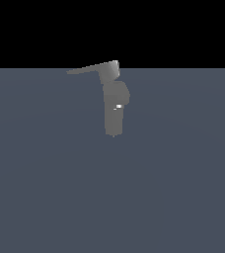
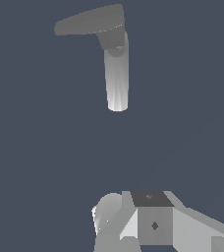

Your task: Turn on the faucet by rotating a designated handle.

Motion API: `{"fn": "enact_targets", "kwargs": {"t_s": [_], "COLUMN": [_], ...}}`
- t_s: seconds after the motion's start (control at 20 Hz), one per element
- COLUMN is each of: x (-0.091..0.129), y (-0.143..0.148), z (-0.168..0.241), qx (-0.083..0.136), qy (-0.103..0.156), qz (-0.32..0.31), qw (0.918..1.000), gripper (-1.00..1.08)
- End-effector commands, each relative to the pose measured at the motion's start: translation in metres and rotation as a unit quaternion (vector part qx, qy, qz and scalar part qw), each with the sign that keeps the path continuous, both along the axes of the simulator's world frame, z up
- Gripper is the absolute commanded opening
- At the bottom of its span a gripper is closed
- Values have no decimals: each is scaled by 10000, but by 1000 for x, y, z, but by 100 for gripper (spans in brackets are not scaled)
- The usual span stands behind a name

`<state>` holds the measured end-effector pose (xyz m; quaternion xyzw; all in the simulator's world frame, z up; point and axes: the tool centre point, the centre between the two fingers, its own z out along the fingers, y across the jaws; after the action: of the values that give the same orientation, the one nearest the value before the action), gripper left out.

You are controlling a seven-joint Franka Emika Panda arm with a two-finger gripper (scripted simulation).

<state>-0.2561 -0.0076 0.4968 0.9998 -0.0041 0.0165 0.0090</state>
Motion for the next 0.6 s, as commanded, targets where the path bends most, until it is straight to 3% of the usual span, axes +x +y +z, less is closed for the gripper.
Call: {"fn": "enact_targets", "kwargs": {"t_s": [0.0, 0.55], "x": [0, 3], "y": [0, -10], "z": [0, -10], "qx": [0, 26], "qy": [0, 196], "qz": [0, 21], "qw": [10000, 9998], "gripper": [-100, -100]}}
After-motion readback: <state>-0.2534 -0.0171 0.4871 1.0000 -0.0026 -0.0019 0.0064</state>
